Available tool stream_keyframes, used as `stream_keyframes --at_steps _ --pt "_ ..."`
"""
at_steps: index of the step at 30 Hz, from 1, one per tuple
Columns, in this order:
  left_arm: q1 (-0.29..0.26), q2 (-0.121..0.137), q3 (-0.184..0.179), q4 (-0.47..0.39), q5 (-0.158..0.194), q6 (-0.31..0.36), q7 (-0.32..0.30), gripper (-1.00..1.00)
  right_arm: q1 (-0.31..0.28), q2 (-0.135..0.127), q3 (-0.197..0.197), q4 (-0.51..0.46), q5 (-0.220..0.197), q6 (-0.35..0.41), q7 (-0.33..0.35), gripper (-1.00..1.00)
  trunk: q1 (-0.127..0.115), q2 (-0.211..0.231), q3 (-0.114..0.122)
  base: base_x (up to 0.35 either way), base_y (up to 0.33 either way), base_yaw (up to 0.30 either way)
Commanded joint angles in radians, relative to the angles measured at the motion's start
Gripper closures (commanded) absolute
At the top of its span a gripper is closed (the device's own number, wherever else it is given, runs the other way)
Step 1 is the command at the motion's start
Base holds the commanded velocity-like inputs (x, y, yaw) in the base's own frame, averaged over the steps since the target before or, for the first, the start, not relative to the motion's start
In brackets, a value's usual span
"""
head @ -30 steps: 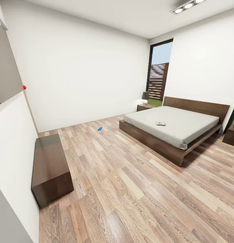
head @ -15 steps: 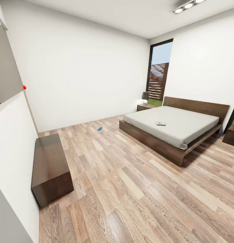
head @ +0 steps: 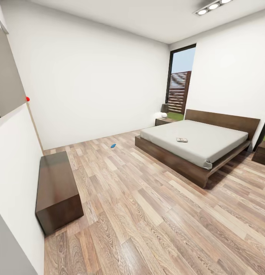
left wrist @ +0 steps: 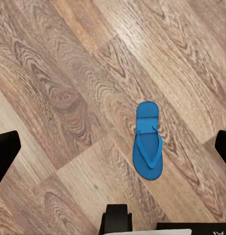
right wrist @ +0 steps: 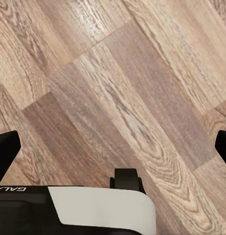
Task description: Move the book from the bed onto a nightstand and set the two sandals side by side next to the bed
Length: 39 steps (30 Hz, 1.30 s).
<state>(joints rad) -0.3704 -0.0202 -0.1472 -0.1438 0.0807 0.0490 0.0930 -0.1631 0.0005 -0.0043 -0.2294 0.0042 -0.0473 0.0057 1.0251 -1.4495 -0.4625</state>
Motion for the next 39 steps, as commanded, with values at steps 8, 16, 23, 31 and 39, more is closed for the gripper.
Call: stream_keyframes --at_steps 8,16,23,31,39 --pt "-0.026 -0.003 -0.008 -0.002 0.077 0.012 0.005 -1.0 0.0 -0.001 -0.001 0.001 -0.001 -0.003 0.001 -1.0 0.0 -0.001 -0.001 0.0 0.0 0.0" --pt "-0.049 -0.004 -0.008 -0.002 0.108 0.041 0.006 -1.0 0.0 0.0 -0.001 0.001 0.001 -0.003 0.0 -1.0 0.0 -0.001 -0.001 0.0 0.0 0.0" --pt "-0.054 0.0 -0.008 -0.002 0.117 0.048 0.002 -1.0 0.0 0.001 0.0 0.001 0.002 -0.003 0.0 -1.0 0.0 -0.001 -0.001 0.0 0.0 0.0" --pt "-0.055 0.004 -0.008 0.001 0.118 0.005 -0.001 -1.0 0.0 0.001 0.002 0.001 0.004 -0.003 0.0 -1.0 0.0 -0.001 -0.001 0.0 0.0 0.0" --pt "-0.056 0.005 -0.009 0.005 0.116 -0.034 0.0 -1.0 0.0 0.001 0.003 0.001 0.005 -0.003 0.0 -1.0 0.0 -0.001 -0.001 0.0 0.0 0.0"
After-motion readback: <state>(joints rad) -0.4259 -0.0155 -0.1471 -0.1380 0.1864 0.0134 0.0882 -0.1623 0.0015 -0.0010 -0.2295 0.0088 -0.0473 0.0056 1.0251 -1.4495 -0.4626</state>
